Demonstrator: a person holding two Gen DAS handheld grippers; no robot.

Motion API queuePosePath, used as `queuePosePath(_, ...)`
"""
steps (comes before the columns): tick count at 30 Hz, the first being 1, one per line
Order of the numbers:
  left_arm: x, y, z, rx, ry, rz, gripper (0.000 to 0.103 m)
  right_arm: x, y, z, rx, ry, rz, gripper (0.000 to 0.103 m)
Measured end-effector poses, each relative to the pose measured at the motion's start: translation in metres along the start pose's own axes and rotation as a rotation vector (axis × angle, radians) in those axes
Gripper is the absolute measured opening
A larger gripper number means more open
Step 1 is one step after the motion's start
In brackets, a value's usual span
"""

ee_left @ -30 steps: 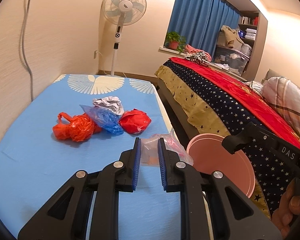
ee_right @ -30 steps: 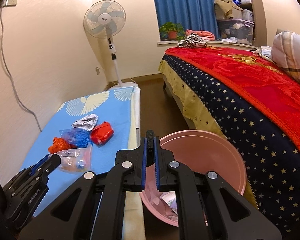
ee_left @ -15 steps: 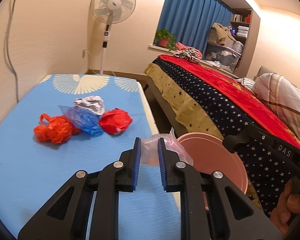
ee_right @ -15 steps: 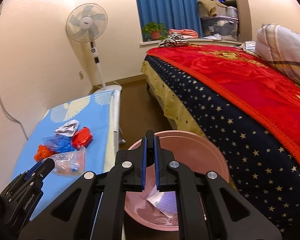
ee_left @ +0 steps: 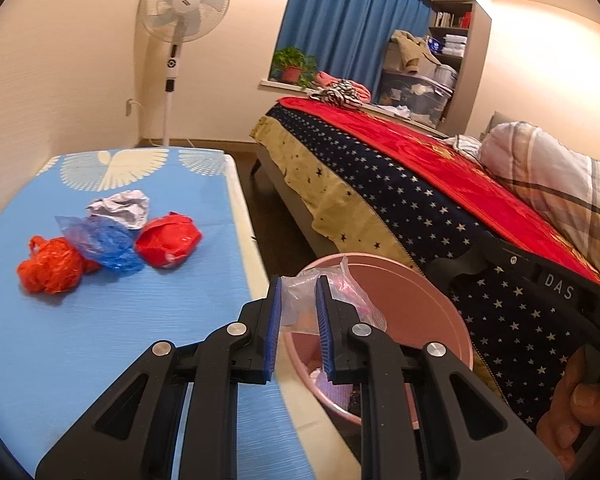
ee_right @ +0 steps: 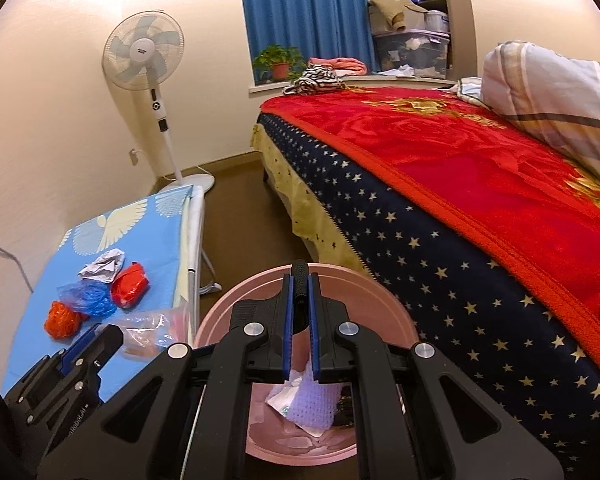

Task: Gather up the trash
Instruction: 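Open both tools to drop the clear bag and black strip into the bin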

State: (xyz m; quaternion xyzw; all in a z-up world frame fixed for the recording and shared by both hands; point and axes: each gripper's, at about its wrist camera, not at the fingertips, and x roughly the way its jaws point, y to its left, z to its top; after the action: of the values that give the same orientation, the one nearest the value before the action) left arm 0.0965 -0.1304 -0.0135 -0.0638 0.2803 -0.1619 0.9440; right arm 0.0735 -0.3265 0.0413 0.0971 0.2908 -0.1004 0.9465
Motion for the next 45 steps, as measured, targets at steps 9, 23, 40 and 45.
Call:
queuePosePath(9,0.014,-0.016,-0.005,0.016,0.024,-0.026,0.017,0.002,-0.012,0.002,0.021,0.004,-0.031,0.007)
queuePosePath(23,0.022,-0.029,-0.008,0.028,0.037,-0.047,0.017,0.004,-0.016,0.003,0.029,0.000,-0.041,0.007)
queuePosePath(40,0.022,-0.023,-0.007,0.002,0.066,-0.063,0.040,-0.002,-0.019,0.005,0.045,0.007,-0.055,0.031)
queuePosePath(45,0.011,-0.018,-0.004,0.000,0.049,-0.061,0.040,-0.007,-0.011,0.003,0.024,0.006,-0.046,0.032)
